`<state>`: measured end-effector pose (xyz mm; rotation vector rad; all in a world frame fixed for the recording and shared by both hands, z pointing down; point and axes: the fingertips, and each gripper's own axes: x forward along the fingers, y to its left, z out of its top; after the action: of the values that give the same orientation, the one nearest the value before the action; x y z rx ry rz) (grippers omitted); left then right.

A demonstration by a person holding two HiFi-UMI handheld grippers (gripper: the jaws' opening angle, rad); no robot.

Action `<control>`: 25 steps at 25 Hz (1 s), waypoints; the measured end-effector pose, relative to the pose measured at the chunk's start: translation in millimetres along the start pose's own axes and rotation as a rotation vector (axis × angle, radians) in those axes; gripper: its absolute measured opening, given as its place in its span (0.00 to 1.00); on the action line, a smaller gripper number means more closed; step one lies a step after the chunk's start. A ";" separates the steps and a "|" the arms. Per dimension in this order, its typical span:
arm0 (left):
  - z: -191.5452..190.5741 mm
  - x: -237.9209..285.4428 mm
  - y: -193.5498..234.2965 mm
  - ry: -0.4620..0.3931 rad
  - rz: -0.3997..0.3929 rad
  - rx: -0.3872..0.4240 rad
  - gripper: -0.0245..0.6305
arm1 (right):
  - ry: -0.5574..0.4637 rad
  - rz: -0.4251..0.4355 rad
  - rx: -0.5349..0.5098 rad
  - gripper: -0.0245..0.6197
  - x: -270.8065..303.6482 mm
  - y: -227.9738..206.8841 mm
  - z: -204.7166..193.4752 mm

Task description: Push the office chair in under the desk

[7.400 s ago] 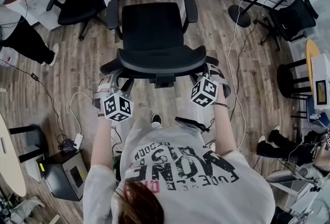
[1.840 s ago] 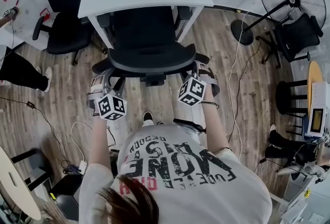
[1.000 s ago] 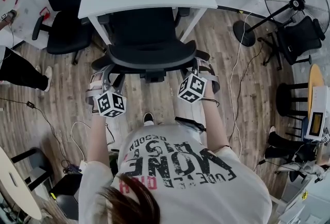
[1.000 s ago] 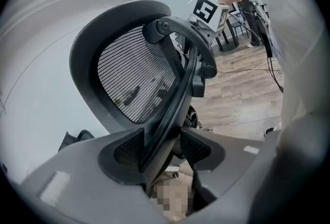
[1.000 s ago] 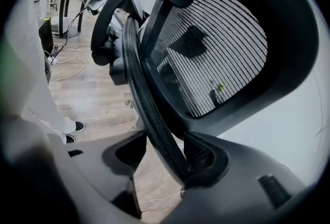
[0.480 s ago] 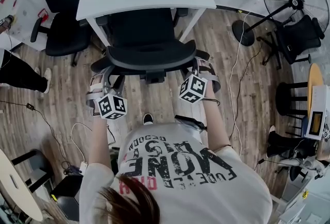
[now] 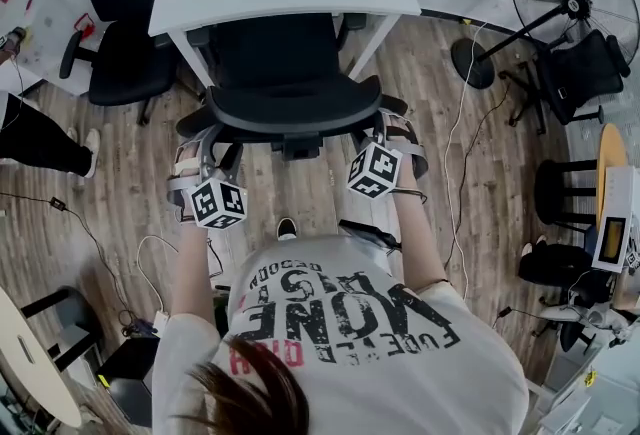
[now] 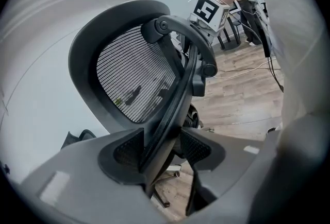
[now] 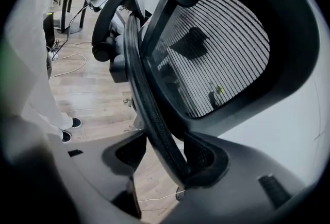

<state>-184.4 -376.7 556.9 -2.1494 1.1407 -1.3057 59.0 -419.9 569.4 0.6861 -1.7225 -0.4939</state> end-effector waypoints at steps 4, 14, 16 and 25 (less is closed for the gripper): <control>-0.6 0.0 0.0 0.002 -0.002 -0.003 0.38 | 0.002 0.000 0.001 0.37 -0.4 0.2 0.3; -0.4 -1.0 -0.8 0.004 -0.006 -0.012 0.38 | 0.007 0.011 0.009 0.37 -1.4 1.6 0.3; -0.6 -1.0 -1.0 0.004 -0.006 -0.013 0.38 | 0.009 0.010 0.010 0.37 -1.6 1.7 0.3; -0.9 -1.1 -1.9 0.006 -0.006 -0.017 0.38 | 0.007 0.017 0.012 0.37 -2.1 2.7 0.2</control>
<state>-184.6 -374.6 558.0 -2.1644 1.1526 -1.3100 58.6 -416.5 569.5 0.6811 -1.7247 -0.4694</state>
